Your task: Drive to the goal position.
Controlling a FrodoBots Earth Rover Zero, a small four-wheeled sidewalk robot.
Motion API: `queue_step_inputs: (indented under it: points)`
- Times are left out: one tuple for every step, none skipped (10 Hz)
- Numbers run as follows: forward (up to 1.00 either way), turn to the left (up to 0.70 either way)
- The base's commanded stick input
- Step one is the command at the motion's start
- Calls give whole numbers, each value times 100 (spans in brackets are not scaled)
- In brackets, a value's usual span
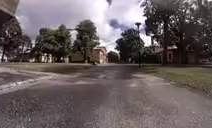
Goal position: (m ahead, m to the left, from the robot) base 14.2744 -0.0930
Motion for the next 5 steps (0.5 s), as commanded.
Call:
queue_step_inputs:
  points:
    - [70,0]
    - [70,0]
    - [70,0]
    - [70,0]
    - [70,0]
